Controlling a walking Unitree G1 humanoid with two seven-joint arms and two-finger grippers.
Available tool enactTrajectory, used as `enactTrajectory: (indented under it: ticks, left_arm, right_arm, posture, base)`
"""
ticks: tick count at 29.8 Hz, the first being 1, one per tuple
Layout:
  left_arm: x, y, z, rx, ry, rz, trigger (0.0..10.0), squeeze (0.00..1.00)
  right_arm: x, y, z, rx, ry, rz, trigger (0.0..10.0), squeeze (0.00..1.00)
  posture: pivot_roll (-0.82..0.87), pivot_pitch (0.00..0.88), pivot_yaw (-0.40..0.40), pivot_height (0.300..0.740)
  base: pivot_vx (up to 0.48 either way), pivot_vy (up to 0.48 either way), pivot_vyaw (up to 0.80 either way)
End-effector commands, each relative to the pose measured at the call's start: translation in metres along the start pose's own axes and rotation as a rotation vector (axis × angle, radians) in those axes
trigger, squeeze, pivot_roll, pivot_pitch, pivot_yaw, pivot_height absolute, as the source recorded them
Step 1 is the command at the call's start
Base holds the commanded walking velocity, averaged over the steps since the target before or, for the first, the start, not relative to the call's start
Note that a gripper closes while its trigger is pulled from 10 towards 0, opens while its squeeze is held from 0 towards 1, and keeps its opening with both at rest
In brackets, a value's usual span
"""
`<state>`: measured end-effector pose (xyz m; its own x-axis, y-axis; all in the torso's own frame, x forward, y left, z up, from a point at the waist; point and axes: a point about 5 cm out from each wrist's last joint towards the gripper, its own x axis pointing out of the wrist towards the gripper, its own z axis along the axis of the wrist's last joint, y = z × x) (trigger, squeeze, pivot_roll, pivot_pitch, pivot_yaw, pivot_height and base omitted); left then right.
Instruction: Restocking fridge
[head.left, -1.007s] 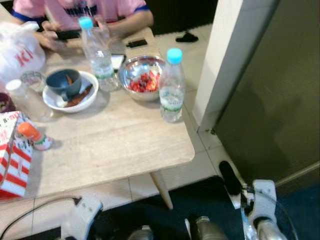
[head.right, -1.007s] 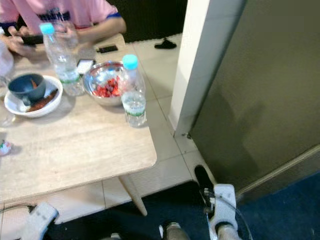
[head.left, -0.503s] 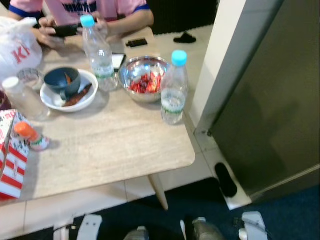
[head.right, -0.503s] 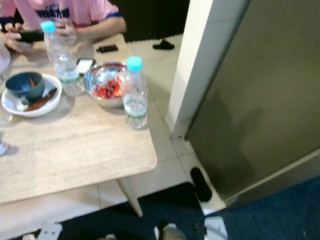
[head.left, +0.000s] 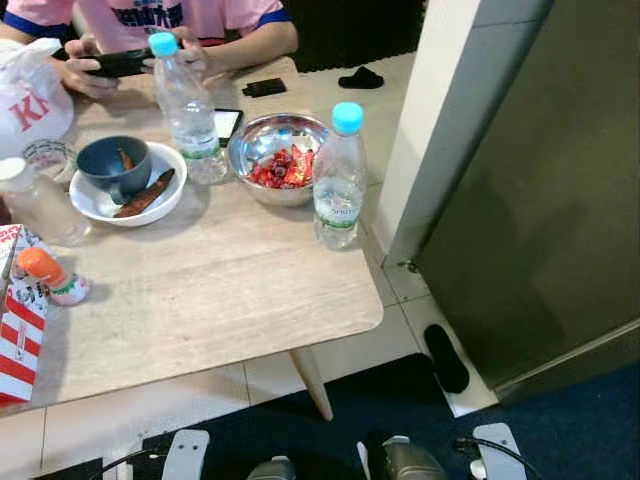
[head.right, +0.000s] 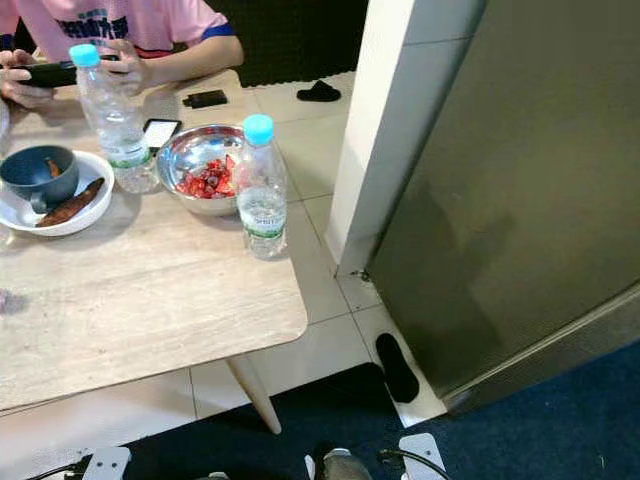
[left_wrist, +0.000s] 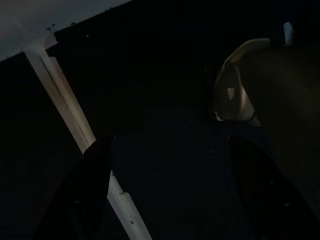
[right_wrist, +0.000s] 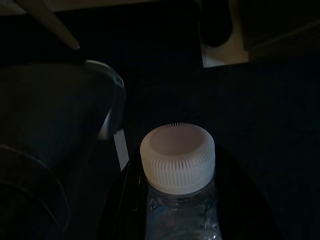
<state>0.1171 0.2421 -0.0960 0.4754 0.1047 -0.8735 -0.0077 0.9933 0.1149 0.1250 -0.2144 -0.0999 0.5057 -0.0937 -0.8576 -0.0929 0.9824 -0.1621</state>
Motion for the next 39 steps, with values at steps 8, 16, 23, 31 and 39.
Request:
enactTrajectory:
  ticks: [8, 16, 23, 31, 39]
  left_arm:
    - [-0.001, -0.004, -0.012, -0.012, 0.042, 0.001, 10.0, 0.00]
    - [-0.001, 0.004, -0.009, -0.008, 0.054, 0.014, 10.0, 0.00]
    - [0.000, -0.004, -0.011, 0.005, 0.063, 0.006, 10.0, 0.00]
    - [0.000, -0.008, -0.013, 0.007, 0.068, 0.002, 10.0, 0.00]
    - [0.001, -0.012, -0.012, 0.007, 0.066, -0.003, 10.0, 0.00]
  right_arm:
    - [-0.002, -0.002, -0.011, 0.017, 0.037, -0.008, 10.0, 0.00]
    - [-0.002, -0.004, -0.011, 0.018, 0.037, -0.011, 10.0, 0.00]
    - [-0.003, -0.004, -0.013, 0.025, 0.041, -0.014, 10.0, 0.00]
    - [-0.003, -0.004, -0.014, 0.028, 0.046, -0.014, 10.0, 0.00]
    - [-0.003, -0.004, -0.015, 0.032, 0.047, -0.015, 10.0, 0.00]
  posture:
    - [-0.03, 0.164, -0.049, 0.740]
    - [-0.03, 0.159, -0.051, 0.740]
    - [-0.03, 0.161, -0.049, 0.740]
    - [-0.03, 0.161, -0.049, 0.740]
    - [-0.03, 0.160, -0.048, 0.740]
  base:
    - [0.000, 0.000, 0.00]
    - [0.000, 0.000, 0.00]
    - [-0.215, 0.000, 0.00]
    - [-0.253, 0.000, 0.00]
    - [-0.183, 0.000, 0.00]
